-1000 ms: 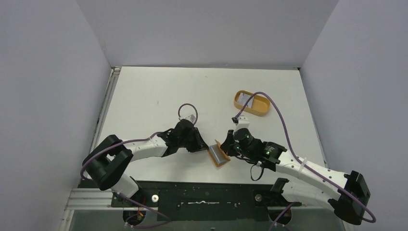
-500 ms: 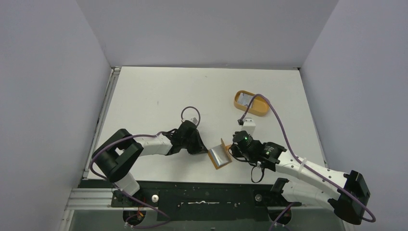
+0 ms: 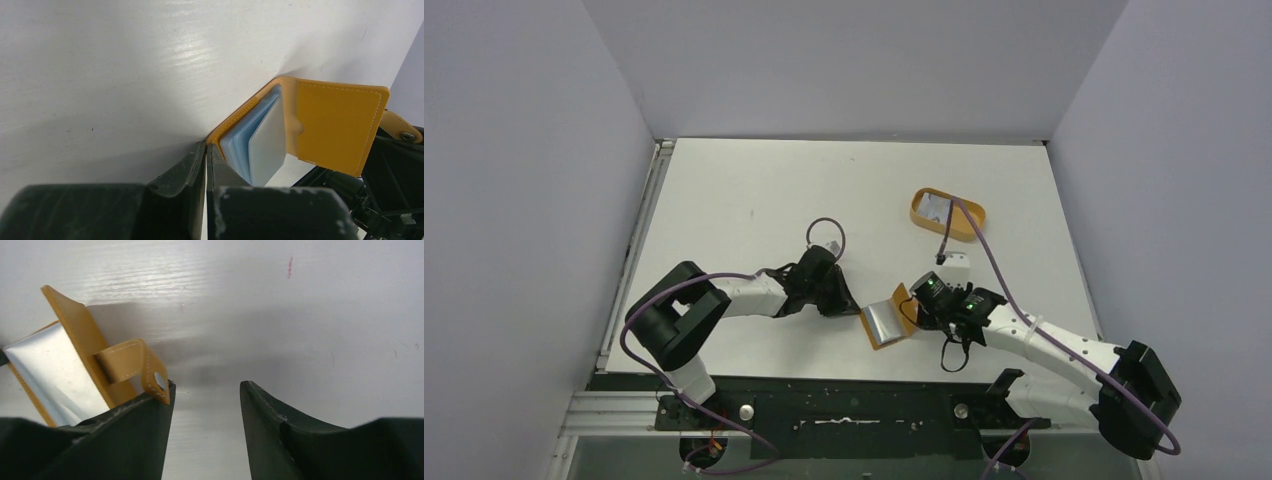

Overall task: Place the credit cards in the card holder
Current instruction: Open the card holder at the center of the board.

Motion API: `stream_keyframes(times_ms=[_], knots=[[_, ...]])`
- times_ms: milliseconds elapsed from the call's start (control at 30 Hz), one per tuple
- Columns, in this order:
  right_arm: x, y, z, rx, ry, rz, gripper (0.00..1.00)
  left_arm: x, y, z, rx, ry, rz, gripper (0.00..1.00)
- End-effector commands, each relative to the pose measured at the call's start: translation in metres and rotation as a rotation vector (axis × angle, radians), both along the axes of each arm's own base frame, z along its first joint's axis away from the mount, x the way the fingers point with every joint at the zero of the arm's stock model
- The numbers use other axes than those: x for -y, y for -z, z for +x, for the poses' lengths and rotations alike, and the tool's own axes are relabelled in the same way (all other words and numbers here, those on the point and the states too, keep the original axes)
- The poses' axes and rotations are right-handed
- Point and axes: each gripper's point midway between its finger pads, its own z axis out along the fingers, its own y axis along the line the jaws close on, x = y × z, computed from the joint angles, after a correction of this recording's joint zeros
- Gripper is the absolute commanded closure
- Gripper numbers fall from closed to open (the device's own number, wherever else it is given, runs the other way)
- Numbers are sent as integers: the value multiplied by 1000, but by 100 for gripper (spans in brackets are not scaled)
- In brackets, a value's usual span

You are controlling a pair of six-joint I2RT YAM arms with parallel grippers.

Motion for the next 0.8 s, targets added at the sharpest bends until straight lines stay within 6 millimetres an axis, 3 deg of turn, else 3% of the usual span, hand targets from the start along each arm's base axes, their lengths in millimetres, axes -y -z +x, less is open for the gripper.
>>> stream_keyframes(times_ms=[0,100,233,333,433,533,633,767], knots=[[14,-6,2,25,45,-36,42,7,-10,12,48,27,-16,100],[19,-30,4,76,48,-23,33,8,-14,13,58,35,-18,100],[14,-77,8,179,-9,42,30,9,-17,14,64,43,-17,100],[-9,-108,10,233,-144,115,28,10,-17,14,64,46,-17,100],[-39,-122,7,218,-280,149,25,11,-18,14,63,49,-20,100],[-66,-120,3,200,-394,117,18,11,-19,15,65,48,-19,100],[-86,-98,-1,134,-464,80,2,11,-19,16,64,49,-17,100],[-107,-69,-5,70,-517,83,0,11,-18,15,58,50,-12,100]])
